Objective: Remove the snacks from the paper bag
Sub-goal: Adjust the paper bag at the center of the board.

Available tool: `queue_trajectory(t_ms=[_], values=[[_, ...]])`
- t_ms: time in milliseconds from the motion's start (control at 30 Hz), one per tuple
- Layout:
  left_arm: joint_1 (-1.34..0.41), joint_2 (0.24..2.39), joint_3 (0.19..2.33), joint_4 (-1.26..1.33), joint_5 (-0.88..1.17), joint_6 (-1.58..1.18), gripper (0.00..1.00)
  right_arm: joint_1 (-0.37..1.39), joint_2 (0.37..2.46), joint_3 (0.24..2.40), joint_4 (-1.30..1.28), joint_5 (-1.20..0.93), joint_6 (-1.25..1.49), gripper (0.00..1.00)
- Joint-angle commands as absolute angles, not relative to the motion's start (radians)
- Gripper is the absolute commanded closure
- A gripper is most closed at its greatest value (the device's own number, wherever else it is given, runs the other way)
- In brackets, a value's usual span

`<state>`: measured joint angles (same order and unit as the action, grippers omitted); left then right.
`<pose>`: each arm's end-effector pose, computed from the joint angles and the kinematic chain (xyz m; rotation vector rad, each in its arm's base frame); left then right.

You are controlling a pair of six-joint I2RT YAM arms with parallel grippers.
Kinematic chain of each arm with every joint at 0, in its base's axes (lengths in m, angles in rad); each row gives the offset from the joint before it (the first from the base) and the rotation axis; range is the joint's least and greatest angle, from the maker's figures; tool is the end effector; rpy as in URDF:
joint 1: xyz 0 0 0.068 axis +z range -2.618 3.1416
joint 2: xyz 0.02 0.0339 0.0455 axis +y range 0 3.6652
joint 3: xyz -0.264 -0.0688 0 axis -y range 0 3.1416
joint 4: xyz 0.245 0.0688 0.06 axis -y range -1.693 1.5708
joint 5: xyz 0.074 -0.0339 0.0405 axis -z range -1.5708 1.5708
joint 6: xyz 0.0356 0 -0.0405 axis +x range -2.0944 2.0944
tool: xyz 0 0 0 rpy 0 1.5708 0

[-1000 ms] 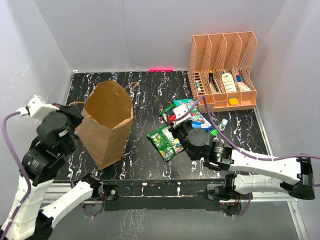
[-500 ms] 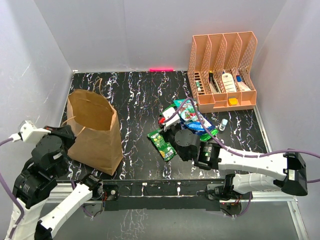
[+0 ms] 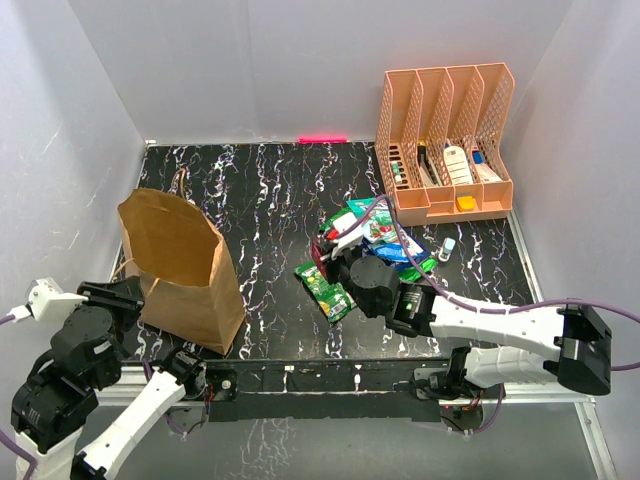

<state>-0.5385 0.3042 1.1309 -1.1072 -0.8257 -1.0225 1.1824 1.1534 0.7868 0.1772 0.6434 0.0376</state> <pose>-0.0001 0.0306 0.3863 -0.9431 1.5028 -0.3678 0.1197 0.2361 0.3037 -0.5183 1.6543 0.3348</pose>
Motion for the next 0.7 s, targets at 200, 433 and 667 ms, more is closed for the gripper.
queue_trajectory(t_ms=[200,433,667], values=[[-0.538,0.304,1.235,-1.110,-0.816,-0.970,0.45,1.084,1.142,0.742,0.323,0.522,0.201,0.93],[-0.538,0.298,1.267,-1.094,-0.830,-0.933,0.33,1.032,1.163,0.724,0.351,0.460,0.283,0.93],[-0.538,0.334,1.376,-1.074,-0.846,-0.799,0.11,0.982,1.178,0.692,0.420,0.406,0.367,0.93]])
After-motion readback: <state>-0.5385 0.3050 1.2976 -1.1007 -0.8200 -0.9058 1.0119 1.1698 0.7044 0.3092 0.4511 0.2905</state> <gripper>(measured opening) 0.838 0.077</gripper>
